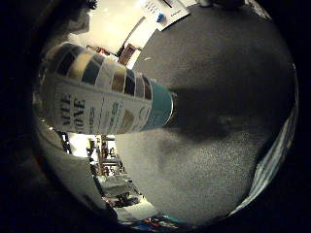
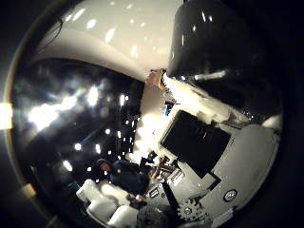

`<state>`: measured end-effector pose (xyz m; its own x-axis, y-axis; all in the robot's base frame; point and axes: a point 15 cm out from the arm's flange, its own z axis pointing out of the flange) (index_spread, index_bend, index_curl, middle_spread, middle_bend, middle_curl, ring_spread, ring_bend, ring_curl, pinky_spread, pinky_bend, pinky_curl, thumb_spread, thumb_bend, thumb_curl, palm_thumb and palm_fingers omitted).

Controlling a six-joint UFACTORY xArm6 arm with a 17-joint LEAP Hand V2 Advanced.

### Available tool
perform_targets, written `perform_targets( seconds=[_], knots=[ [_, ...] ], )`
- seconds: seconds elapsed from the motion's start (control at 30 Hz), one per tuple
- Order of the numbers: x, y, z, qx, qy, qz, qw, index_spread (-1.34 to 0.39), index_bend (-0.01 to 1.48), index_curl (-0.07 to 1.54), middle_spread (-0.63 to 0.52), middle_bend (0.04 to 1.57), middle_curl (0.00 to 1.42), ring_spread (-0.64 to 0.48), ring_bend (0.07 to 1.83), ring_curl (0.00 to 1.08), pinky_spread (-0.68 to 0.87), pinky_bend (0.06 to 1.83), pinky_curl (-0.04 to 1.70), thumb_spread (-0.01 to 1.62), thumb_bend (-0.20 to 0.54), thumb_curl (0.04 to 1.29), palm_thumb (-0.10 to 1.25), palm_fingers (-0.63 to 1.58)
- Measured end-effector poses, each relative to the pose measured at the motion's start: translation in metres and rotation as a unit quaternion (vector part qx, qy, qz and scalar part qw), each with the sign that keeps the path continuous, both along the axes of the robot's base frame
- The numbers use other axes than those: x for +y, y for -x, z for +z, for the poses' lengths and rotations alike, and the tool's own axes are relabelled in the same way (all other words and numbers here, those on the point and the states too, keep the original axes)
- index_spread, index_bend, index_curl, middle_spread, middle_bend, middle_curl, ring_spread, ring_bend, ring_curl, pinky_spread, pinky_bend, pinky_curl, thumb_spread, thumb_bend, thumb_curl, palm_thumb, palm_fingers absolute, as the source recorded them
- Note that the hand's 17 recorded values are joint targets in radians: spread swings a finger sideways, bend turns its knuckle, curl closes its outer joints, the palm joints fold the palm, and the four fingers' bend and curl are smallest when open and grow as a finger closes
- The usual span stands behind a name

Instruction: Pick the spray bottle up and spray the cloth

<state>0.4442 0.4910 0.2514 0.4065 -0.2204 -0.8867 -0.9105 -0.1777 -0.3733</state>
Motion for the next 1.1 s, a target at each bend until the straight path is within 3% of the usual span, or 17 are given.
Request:
perform_targets(
  seconds=[0.23, 0.47, 0.63, 1.1],
  knots=[
    [-0.003, 0.001, 0.002, -0.010, 0.007, 0.011, 1.000, -0.60, 0.39, 0.58, -0.31, 0.61, 0.45, -0.35, 0.98, 0.33, -0.14, 1.12, 0.42, 1.02, -0.042, 0.52, 0.47, 0.66],
    [-0.004, 0.003, 0.000, -0.005, 0.011, 0.019, 1.000, -0.50, 0.23, 0.50, -0.21, 0.46, 0.41, -0.19, 0.90, 0.26, 0.15, 1.29, 0.42, 0.99, -0.045, 0.39, 0.29, 0.44],
    [-0.003, 0.010, 0.006, 0.011, -0.001, 0.035, 0.999, -0.44, 0.19, 0.46, -0.16, 0.43, 0.40, -0.13, 0.90, 0.23, 0.25, 1.31, 0.40, 0.96, -0.037, 0.35, 0.24, 0.40],
    [-0.020, -0.002, 0.021, -0.001, -0.003, 0.023, 1.000, -0.39, 0.19, 0.40, -0.13, 0.39, 0.39, 0.02, 0.86, 0.17, 0.43, 1.28, 0.29, 0.96, -0.032, 0.33, 0.23, 0.34]
  ],
)
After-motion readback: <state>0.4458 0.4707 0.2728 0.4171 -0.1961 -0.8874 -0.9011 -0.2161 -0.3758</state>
